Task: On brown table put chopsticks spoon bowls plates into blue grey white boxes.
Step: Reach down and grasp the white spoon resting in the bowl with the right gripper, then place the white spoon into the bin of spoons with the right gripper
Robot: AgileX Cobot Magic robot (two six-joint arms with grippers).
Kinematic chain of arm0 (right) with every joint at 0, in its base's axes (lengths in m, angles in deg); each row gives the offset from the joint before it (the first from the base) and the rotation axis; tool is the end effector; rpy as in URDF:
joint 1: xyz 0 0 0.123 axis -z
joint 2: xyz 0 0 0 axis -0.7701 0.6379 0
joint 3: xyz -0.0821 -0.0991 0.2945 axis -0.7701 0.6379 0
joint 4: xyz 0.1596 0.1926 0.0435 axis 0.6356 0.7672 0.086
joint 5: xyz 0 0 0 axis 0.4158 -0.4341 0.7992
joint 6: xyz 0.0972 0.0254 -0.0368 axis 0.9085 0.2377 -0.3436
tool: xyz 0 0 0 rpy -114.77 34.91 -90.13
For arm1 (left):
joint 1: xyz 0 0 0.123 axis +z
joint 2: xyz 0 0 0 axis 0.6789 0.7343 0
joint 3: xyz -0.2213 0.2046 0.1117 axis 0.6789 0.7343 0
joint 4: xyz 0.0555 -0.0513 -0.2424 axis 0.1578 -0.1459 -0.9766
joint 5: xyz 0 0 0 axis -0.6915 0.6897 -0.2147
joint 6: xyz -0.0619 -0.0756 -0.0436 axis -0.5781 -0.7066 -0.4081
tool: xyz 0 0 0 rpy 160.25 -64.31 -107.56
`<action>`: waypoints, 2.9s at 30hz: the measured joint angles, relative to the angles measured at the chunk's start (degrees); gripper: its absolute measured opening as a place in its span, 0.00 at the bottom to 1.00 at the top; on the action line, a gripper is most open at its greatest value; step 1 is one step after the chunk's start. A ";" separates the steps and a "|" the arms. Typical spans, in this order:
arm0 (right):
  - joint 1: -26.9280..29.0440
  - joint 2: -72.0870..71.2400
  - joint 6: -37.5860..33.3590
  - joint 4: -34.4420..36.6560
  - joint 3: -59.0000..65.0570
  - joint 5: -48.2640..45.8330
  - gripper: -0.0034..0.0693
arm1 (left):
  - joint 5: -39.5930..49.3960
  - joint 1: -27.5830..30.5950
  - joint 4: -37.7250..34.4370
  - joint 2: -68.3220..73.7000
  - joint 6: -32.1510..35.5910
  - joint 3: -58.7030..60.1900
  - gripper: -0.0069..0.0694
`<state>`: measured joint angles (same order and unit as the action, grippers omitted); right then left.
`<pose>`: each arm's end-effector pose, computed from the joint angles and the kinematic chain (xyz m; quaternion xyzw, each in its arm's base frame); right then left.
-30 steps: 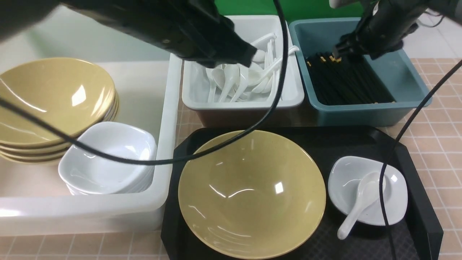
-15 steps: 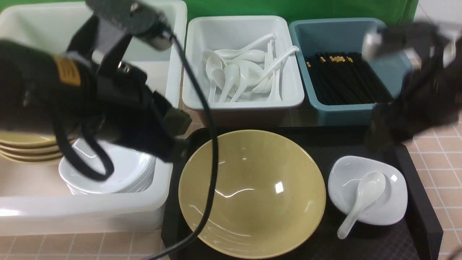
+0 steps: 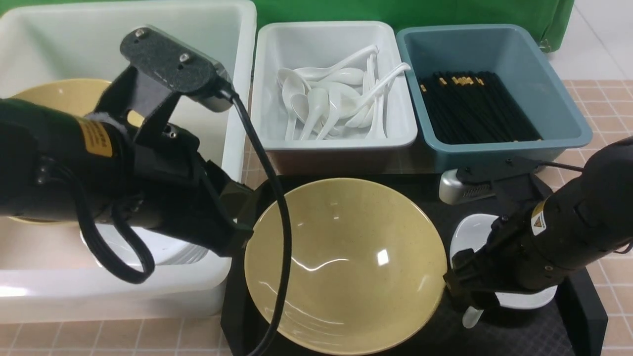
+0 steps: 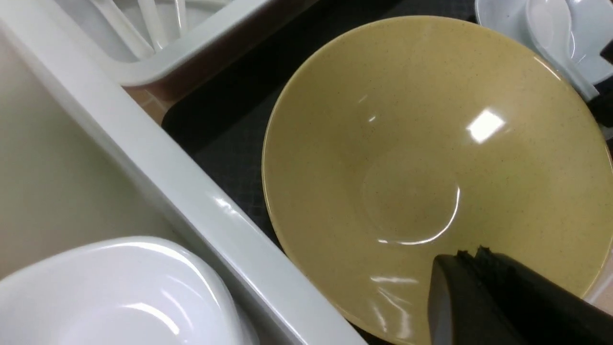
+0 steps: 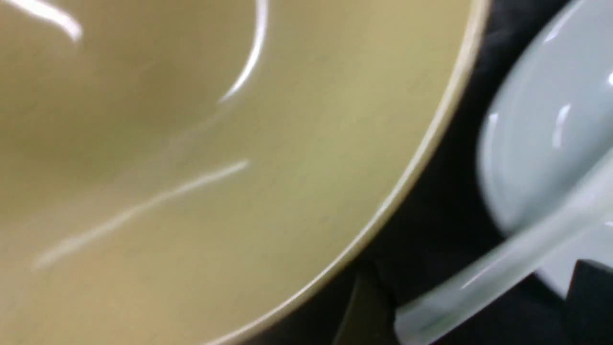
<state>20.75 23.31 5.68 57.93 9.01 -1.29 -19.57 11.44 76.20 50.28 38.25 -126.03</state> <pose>0.2288 0.1369 0.2460 -0.1313 0.9781 0.0858 0.1369 0.1785 -0.1268 0.3618 0.3321 0.8684 -0.1421 0.3397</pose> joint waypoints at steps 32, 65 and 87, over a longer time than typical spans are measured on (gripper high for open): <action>9.47 17.21 8.04 -4.00 -8.86 -2.32 0.77 | 1.04 0.00 -0.31 -0.05 0.23 0.00 0.09; 4.20 18.83 -10.23 -0.27 -45.15 2.17 0.17 | 1.30 17.33 -5.04 11.47 2.12 -12.29 0.09; 3.53 35.39 -19.49 0.26 -80.56 -26.83 0.80 | 18.24 10.95 -12.63 18.78 7.18 -21.12 0.10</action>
<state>24.28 58.69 -13.81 58.19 -71.55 -28.11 -1.33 22.39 63.57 69.06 45.43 -147.15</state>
